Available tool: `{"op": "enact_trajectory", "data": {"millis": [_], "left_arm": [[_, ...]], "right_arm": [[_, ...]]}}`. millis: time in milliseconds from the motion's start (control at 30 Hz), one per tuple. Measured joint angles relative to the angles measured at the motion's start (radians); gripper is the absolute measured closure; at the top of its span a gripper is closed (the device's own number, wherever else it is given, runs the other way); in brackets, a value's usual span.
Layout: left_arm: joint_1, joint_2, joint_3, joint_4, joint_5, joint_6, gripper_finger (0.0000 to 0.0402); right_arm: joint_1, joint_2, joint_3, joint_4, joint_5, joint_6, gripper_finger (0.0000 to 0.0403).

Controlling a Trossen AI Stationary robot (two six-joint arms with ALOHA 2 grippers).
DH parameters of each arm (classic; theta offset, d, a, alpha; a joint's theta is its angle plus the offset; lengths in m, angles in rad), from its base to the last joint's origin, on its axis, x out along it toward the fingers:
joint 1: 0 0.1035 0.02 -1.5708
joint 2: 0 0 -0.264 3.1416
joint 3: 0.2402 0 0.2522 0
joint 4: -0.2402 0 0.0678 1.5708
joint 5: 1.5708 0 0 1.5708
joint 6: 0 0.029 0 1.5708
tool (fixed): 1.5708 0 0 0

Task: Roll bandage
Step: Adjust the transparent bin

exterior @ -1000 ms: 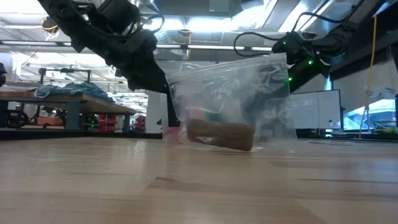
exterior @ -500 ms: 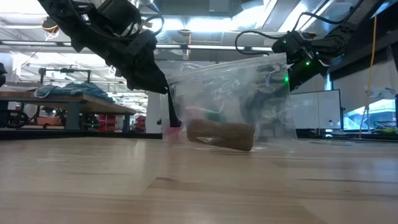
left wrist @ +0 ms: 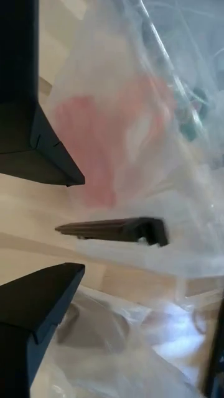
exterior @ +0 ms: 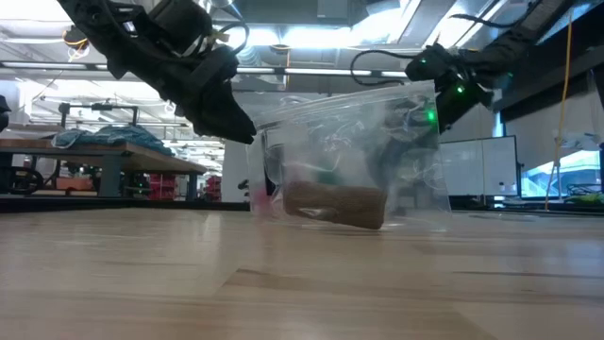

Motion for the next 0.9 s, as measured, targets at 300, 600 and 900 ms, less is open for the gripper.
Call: {"op": "enact_trajectory", "data": {"millis": [300,600,900], "left_arm": [[0.000,-0.105,0.009,-0.097,-0.030,0.050,0.0194],[0.000,-0.294,0.040,-0.143,-0.056,0.106,0.0194],[0.000,-0.329,0.040,-0.037,-0.056,0.186,0.0194]], "right_arm": [[0.000,0.002,0.324,-0.603,-0.004,0.046,0.0356],[-0.001,0.004,0.569,-0.960,-0.059,0.108,0.0355],[-0.031,0.048,0.585,-0.970,-0.329,0.251,0.0360]]}}
